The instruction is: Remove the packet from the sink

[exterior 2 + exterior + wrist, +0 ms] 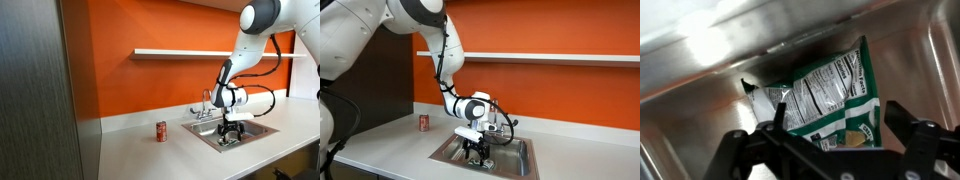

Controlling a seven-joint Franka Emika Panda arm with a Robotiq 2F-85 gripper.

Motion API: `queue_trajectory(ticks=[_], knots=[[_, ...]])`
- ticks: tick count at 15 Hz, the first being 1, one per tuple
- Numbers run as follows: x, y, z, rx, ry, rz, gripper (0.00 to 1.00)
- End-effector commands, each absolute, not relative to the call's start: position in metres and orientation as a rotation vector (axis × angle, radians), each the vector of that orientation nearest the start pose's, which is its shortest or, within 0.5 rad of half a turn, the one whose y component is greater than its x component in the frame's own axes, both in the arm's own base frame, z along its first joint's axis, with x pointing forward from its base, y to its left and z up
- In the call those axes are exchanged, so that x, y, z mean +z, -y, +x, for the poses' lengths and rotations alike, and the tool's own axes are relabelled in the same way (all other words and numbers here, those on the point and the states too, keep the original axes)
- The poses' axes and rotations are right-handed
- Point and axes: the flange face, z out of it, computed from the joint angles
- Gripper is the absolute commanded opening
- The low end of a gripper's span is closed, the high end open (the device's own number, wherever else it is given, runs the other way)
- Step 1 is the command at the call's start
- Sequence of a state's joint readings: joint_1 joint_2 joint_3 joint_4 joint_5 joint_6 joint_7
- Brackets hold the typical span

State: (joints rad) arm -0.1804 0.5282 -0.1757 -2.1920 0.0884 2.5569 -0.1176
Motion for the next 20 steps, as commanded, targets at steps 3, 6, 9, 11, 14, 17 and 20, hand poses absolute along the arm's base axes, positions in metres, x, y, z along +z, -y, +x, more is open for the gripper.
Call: queue_trajectory(ticks=[3, 6, 9, 11, 14, 17, 20], knots=[[0.123, 0.199, 0.508, 0.233, -0.478, -3.098, 1.00], [0.117, 0.201, 0.508, 0.240, -0.483, -3.102, 1.00], [0.112, 0.203, 0.508, 0.248, -0.481, -3.106, 1.00], [0.108, 0.204, 0.508, 0.254, -0.483, -3.108, 1.00], [0.105, 0.206, 0.509, 0.255, -0.488, -3.110, 1.00], [0.101, 0.208, 0.509, 0.259, -0.492, -3.109, 1.00], [0.102, 0.208, 0.510, 0.257, -0.491, -3.111, 1.00]])
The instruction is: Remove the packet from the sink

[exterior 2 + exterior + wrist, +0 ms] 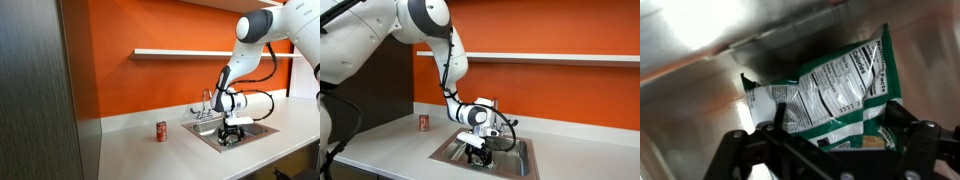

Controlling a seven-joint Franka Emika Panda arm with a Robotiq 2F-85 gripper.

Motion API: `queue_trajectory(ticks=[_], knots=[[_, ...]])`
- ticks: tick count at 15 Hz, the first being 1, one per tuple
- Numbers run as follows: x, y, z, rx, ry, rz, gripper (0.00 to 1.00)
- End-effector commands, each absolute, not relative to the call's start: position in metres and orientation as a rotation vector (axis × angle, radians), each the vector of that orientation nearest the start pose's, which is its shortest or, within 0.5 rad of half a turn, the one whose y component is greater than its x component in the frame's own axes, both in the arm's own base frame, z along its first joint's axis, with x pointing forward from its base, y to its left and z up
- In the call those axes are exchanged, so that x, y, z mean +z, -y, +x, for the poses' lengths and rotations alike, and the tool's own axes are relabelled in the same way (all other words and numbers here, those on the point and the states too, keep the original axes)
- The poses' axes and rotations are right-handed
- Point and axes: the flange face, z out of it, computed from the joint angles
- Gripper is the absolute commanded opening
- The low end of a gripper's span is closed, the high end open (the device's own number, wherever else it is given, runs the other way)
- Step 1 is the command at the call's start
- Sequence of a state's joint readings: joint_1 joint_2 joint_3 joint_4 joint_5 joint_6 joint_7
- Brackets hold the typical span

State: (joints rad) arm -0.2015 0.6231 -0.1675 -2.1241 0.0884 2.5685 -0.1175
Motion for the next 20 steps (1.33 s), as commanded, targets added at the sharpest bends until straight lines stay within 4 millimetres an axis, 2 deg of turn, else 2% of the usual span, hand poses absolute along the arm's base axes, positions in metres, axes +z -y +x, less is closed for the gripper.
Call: queue_trajectory(ticks=[1, 2, 5, 11, 13, 14, 20], knots=[[0.102, 0.208, 0.510, 0.256, -0.492, -3.111, 0.75], [0.103, 0.209, 0.511, 0.256, -0.493, -3.113, 0.74], [0.105, 0.210, 0.512, 0.251, -0.499, -3.116, 0.49], [0.115, 0.213, 0.518, 0.230, -0.505, -3.128, 0.06], [0.120, 0.215, 0.519, 0.220, -0.509, -3.131, 0.01], [0.122, 0.216, 0.519, 0.215, -0.513, -3.132, 0.04], [0.128, 0.216, 0.519, 0.205, -0.517, -3.131, 0.01]])
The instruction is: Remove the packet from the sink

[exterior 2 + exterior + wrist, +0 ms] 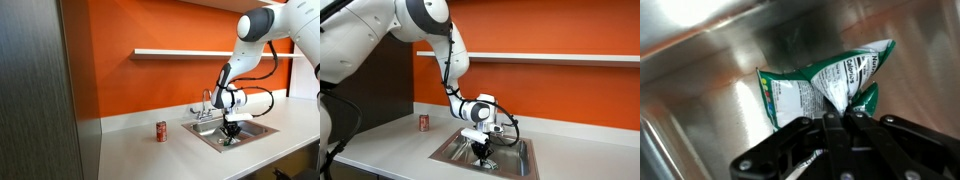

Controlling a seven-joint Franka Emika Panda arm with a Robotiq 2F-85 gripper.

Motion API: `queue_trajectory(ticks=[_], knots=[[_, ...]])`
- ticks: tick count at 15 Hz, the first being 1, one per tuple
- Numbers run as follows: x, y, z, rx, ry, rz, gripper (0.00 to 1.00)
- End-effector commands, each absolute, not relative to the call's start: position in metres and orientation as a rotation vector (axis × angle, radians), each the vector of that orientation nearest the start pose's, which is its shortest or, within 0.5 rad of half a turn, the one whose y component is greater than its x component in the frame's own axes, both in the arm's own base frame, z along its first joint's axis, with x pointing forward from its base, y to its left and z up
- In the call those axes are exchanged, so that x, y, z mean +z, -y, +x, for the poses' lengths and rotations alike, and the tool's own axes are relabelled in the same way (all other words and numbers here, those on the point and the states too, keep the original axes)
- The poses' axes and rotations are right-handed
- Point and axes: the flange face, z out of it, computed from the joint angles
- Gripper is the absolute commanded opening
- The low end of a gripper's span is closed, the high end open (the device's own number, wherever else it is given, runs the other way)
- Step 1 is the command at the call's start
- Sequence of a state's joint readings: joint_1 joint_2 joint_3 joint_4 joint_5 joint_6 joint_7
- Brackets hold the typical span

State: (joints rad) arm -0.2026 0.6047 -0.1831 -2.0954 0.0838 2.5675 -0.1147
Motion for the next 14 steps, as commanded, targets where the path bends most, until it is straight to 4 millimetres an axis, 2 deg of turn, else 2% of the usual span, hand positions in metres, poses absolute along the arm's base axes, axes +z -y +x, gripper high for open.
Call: queue_trajectory(ticks=[1, 6, 14], knots=[[0.130, 0.214, 0.520, 0.200, -0.515, -3.129, 0.02], [0.156, 0.203, 0.526, 0.152, -0.497, -3.130, 0.02], [0.223, 0.180, 0.529, 0.040, -0.453, -3.146, 0.02]])
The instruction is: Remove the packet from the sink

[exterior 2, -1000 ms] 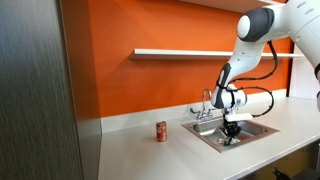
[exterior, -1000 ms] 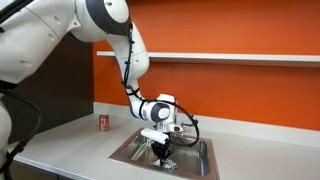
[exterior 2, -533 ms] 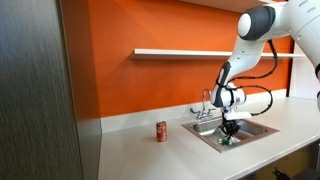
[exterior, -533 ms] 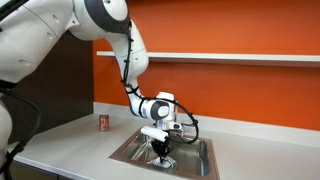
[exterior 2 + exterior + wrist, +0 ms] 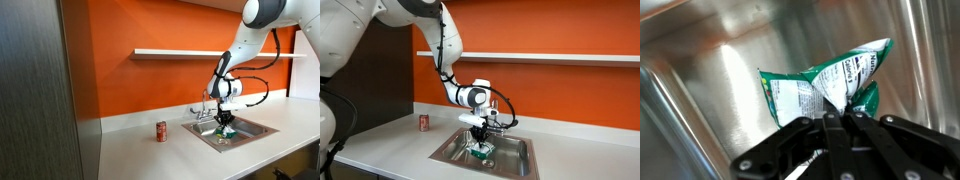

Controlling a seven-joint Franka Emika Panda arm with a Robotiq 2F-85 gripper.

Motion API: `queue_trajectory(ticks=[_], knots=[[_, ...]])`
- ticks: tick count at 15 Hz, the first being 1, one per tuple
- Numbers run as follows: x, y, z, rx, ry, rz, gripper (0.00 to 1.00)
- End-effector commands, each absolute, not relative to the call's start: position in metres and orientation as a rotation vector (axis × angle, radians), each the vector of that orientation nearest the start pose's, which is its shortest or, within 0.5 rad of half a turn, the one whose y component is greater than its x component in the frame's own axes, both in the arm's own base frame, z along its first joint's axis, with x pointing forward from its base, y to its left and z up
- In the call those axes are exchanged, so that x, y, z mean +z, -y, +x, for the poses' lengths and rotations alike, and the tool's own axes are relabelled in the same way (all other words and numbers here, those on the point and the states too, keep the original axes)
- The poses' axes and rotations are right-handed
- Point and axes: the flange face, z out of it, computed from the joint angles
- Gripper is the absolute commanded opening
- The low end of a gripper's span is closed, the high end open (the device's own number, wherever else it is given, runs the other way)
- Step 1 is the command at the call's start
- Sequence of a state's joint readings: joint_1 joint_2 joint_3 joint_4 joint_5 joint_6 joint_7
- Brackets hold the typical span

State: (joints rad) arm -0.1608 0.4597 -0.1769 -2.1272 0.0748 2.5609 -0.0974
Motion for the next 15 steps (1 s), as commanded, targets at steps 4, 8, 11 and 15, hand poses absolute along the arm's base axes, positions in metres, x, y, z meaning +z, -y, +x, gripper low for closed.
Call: queue_trajectory(ticks=[4, 8, 11, 15], knots=[[0.256, 0.163, 0.521, 0.011, -0.411, -3.166, 0.02], [0.284, 0.139, 0.508, 0.000, -0.348, -3.187, 0.02], [0.299, 0.108, 0.498, 0.001, -0.261, -3.202, 0.02], [0.311, 0.050, 0.481, 0.024, -0.098, -3.196, 0.02]])
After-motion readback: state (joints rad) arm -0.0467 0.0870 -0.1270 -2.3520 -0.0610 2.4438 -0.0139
